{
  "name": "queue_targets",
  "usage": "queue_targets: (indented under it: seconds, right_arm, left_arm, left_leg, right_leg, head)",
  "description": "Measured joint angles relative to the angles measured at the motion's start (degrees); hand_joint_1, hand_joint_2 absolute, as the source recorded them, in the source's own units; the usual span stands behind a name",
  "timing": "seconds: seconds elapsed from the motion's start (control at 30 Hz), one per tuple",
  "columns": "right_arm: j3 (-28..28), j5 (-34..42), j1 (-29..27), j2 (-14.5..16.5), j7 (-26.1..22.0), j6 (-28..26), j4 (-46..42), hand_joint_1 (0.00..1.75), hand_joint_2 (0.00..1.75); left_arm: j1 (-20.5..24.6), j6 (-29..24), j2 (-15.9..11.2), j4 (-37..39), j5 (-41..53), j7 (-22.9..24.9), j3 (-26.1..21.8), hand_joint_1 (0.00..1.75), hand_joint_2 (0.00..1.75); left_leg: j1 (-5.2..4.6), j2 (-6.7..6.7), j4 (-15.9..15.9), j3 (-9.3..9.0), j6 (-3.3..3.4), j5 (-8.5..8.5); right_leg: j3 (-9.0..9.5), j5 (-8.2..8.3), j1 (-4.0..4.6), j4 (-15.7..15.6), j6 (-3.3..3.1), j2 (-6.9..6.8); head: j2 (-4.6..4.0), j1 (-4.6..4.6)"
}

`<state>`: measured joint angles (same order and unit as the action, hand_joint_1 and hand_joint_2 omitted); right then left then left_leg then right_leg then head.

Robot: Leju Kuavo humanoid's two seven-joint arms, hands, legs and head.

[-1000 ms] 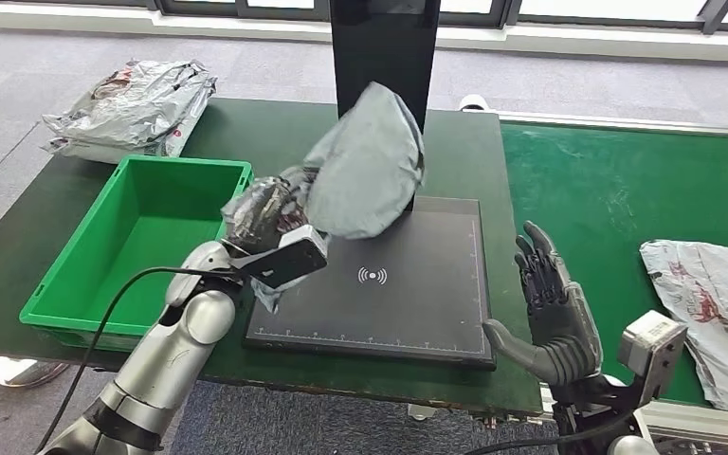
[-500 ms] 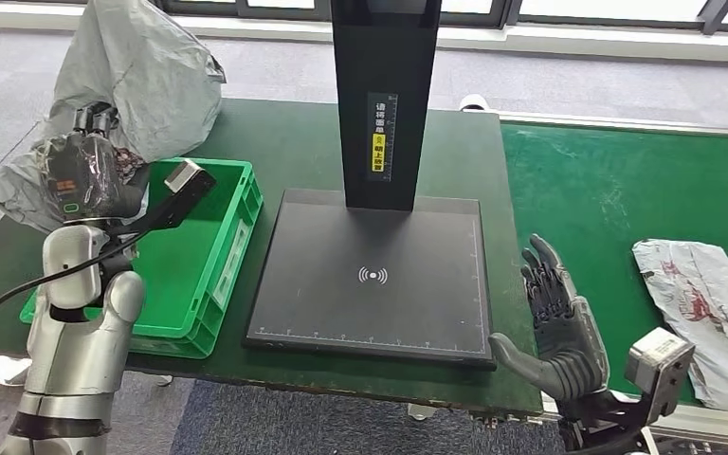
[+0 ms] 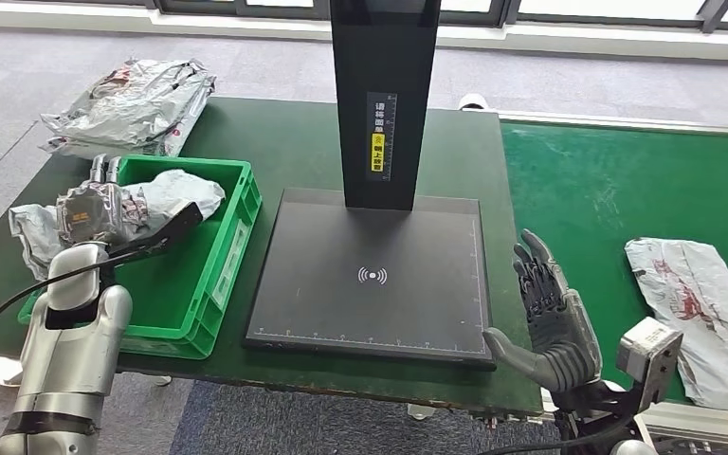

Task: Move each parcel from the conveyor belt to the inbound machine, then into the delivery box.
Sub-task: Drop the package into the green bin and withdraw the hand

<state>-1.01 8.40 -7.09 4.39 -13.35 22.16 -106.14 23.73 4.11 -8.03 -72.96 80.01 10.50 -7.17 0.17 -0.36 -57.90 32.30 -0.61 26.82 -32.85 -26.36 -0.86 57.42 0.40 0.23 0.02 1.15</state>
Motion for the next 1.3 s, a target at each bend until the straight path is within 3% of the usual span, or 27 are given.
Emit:
queue_targets:
  seconds: [0.6, 0.7, 0.87, 0.93, 1.13, 1.3]
  right_arm:
    - [0.0, -0.2, 0.0, -0.1, 0.9, -0.7, -0.3, 0.00, 1.75]
    - [0.0, -0.1, -0.3, -0.2, 0.9, -1.2, -0.5, 0.00, 1.75]
    - [0.0, -1.3, 0.1, -1.0, 1.2, -2.5, -0.3, 0.00, 1.75]
    - [0.0, -2.9, 1.0, -1.4, 1.7, -3.7, 0.1, 0.00, 1.75]
    - [0.3, -6.8, 5.7, -3.0, 4.3, -5.9, 3.4, 0.00, 1.75]
    - [2.9, -22.7, 16.2, -5.9, 12.5, -12.6, 11.9, 0.00, 1.75]
  left_arm:
    - [0.6, 1.9, 1.7, 1.1, -11.1, -4.8, 0.0, 0.00, 1.75]
    - [0.5, 4.4, 3.0, -0.3, -27.6, -9.9, -0.4, 0.00, 1.75]
    - [-1.3, 17.4, 5.4, -7.0, -80.5, -17.0, -2.7, 0.00, 1.75]
    - [-2.8, 19.7, 6.0, -10.9, -93.0, -17.6, -3.0, 0.00, 1.75]
    - [-7.3, 23.2, 7.3, -19.5, -103.6, -19.8, -2.4, 0.00, 1.75]
    - [-13.3, 25.0, 10.0, -25.7, -105.3, -20.6, 2.7, 0.00, 1.75]
  left_leg:
    - [0.00, 0.06, 0.0, 0.00, 0.00, 0.00]
    - [0.00, 0.02, 0.0, 0.02, 0.00, 0.00]
    - [-0.01, 0.11, 0.0, 0.08, 0.00, 0.02]
    - [-0.01, 0.12, 0.0, 0.08, 0.01, 0.02]
    - [-0.01, 0.10, 0.0, 0.09, 0.01, 0.01]
    - [-0.09, 0.13, -0.1, 0.09, 0.13, -0.08]
  right_leg:
    - [-0.05, 0.03, 0.01, 0.0, -0.03, 0.04]
    - [-0.02, 0.03, 0.00, 0.0, -0.03, 0.02]
    - [-0.05, 0.07, -0.01, 0.0, -0.04, 0.10]
    - [-0.08, 0.07, -0.01, 0.0, -0.05, 0.13]
    - [-0.09, 0.09, 0.00, 0.0, -0.05, 0.07]
    - [-0.08, 0.22, -0.09, -0.1, 0.08, 0.13]
  head:
    - [-0.02, 0.00]
    - [-0.01, 0.01]
    - [-0.01, 0.01]
    - [-0.01, 0.01]
    - [-0.02, -0.02]
    - [-0.01, -0.01]
